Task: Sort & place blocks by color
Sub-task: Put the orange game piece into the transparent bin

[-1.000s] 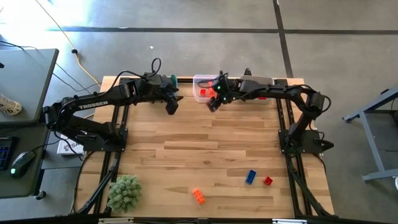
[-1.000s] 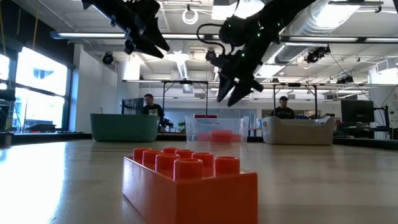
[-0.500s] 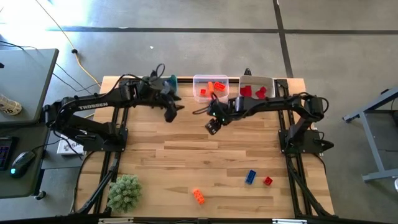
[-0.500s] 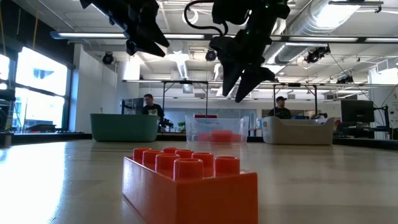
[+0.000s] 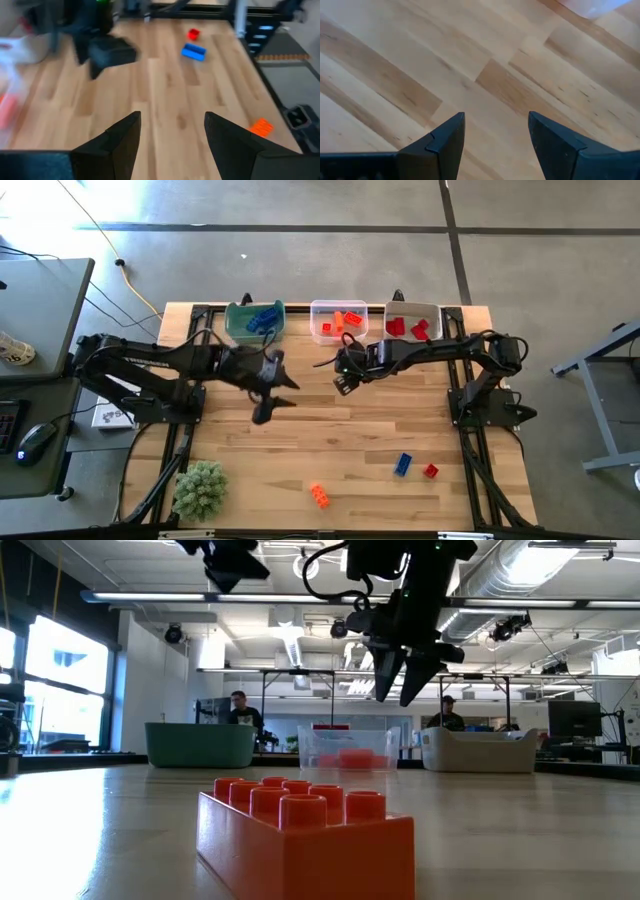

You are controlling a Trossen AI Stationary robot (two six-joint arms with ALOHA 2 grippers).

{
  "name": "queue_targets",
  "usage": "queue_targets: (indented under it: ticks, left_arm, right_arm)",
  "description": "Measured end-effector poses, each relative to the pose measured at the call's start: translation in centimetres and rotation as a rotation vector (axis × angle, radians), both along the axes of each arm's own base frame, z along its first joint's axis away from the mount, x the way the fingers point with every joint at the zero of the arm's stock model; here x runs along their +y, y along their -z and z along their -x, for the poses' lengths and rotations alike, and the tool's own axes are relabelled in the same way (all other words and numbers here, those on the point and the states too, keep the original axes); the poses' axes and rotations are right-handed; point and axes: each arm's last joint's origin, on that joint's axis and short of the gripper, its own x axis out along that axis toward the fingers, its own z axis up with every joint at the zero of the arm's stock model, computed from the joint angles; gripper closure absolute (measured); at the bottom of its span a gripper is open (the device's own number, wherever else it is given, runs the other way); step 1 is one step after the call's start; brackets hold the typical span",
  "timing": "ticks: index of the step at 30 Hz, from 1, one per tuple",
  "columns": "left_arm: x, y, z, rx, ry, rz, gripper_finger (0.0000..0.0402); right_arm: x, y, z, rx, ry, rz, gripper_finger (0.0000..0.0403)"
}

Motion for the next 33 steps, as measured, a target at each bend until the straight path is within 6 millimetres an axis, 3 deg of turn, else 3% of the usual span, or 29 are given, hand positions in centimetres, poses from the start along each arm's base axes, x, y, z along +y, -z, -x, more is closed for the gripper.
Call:
queue_targets:
  ticks: [9,16,33]
  left_arm:
    - [-4.2,0.1,-2.3,-0.127,0.128,-0.057,0.0193]
    - [-7.8,2.7,-4.7,-0.116,0.248,-0.13,0.0193]
    - [-14.8,10.0,-7.8,-0.083,0.482,-0.276,0.0193]
  right_arm:
    - [-0.6,0.0,0.0,-0.008,0.018,-0.024,0.0197]
    - [-0.9,0.0,0.1,-0.009,0.025,-0.03,0.0197]
    - [-0.9,0.0,0.0,-0.02,0.038,-0.04,0.0197]
